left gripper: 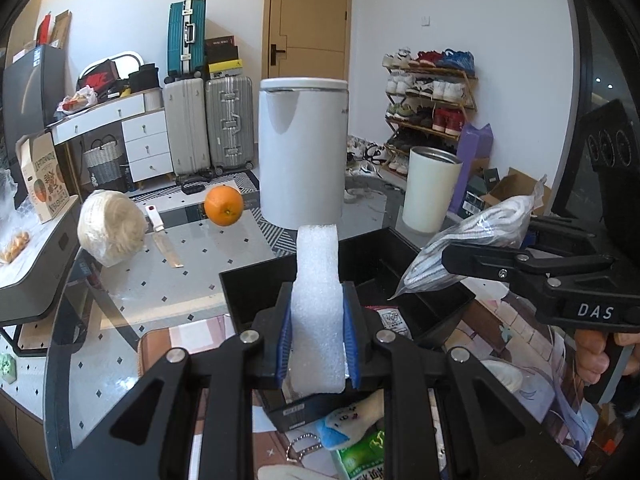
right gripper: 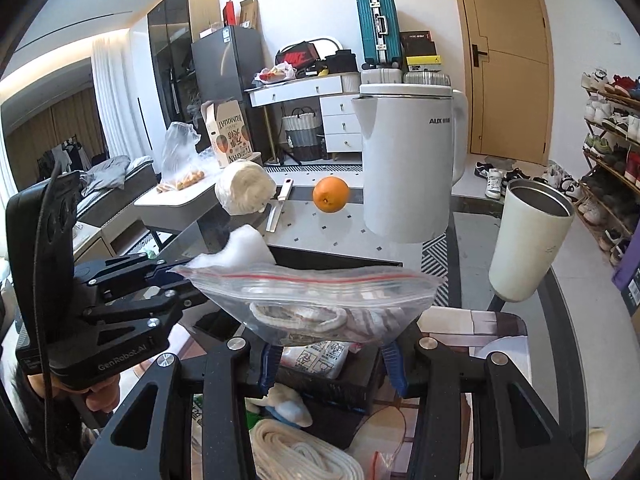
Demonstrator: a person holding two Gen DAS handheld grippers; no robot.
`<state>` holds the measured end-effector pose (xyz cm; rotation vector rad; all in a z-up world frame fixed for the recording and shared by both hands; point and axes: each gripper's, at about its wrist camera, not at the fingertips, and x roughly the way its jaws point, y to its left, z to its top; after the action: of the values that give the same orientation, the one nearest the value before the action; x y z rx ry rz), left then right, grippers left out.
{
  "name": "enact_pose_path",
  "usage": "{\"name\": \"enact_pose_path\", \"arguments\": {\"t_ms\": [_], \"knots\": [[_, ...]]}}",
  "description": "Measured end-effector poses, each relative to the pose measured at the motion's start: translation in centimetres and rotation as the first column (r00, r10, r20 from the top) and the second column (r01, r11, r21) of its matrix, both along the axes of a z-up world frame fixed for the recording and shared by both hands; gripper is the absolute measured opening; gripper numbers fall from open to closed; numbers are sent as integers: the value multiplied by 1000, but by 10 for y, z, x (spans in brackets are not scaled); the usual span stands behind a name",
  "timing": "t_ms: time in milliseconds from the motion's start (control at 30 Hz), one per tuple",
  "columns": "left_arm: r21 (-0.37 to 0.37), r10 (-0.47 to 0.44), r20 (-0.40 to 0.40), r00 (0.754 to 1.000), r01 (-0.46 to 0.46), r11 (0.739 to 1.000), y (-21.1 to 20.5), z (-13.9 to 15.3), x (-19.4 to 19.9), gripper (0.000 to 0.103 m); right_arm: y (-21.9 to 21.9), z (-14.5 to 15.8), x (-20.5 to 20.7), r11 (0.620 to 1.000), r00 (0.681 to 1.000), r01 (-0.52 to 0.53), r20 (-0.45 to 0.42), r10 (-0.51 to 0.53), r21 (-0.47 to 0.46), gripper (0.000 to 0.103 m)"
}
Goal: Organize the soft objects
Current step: 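Carry the foam strip and cable zip bag with both tools over the black box, then open both tools to drop the foam strip and zip bag into the box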
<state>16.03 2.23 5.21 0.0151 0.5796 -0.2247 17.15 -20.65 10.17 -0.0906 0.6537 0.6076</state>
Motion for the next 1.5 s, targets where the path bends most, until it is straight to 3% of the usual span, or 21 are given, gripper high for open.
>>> {"name": "enact_pose_path", "arguments": {"t_ms": [433, 467, 500, 533, 633, 700, 800, 900, 1500], "knots": [[10, -7, -44, 999, 7, 1000, 0, -11, 27, 22, 6, -1, 21, 1000, 1000, -4, -4, 4, -19, 43], [8, -5, -52, 999, 5, 1000, 0, -11, 29, 29, 7, -2, 21, 1000, 1000, -6, -5, 6, -20, 43], [5, -2, -58, 998, 2, 1000, 1, -11, 30, 49, 8, -2, 21, 1000, 1000, -7, -6, 7, -23, 43], [2, 1, -62, 998, 0, 1000, 1, -12, 30, 60, 8, -2, 21, 1000, 1000, -7, -5, 7, -24, 43], [-7, 19, -61, 998, -19, 1000, 5, -10, 25, 66, 9, -2, 22, 1000, 1000, -8, -9, 7, -24, 43], [-13, 22, -49, 999, -23, 1000, 6, -8, 21, 89, 10, -3, 24, 1000, 1000, -10, -13, 10, -26, 43], [-11, 55, -15, 998, -55, 998, 8, -5, 13, 103, 14, -6, 26, 1000, 1000, -15, -20, 15, -26, 43], [-21, 79, 21, 997, -79, 997, 13, -1, 3, 103, 19, -10, 30, 999, 999, -24, -34, 24, -27, 43], [-30, 149, 14, 989, -149, 988, 35, -7, -19, 103, 68, -28, 55, 989, 993, -108, -61, 102, -99, 43]]}}
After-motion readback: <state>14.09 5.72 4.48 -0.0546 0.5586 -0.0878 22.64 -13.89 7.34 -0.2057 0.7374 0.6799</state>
